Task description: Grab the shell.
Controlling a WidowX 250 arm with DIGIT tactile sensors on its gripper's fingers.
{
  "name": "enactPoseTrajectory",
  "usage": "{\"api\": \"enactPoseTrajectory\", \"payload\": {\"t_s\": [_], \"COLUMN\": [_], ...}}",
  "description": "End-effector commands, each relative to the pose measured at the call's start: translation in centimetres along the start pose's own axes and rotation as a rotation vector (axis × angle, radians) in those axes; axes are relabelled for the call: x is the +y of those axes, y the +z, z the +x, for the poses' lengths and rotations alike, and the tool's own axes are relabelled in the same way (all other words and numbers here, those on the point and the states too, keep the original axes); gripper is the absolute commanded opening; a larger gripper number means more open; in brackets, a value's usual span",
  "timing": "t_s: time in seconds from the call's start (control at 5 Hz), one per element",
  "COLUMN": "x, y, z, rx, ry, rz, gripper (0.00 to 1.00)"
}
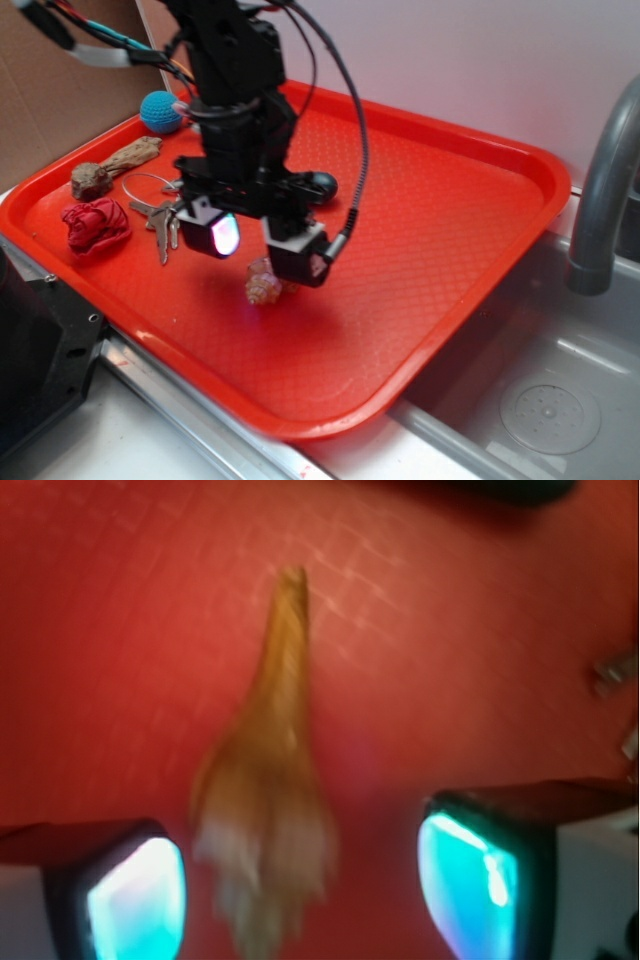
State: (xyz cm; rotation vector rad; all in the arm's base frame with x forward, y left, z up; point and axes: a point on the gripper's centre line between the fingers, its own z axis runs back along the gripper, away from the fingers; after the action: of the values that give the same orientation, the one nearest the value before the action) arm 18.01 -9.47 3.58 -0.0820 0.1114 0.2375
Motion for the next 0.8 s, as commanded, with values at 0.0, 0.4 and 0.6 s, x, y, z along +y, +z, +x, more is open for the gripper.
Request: {"api": "enactPoseTrajectory", "payload": {"t_s": [0.0,0.4,0.6], "x": [-1.9,-1.2,-0.8], "y": [0.0,-0.4,-1.1], "z": [1.6,-0.9,-1.7], "rx": [-0.016,-0.039,-0.034], "ry": [-0.023,-0.059,-0.063], "rz": [0.001,0.025,0.046], "gripper": [1.0,1.0,1.0]}}
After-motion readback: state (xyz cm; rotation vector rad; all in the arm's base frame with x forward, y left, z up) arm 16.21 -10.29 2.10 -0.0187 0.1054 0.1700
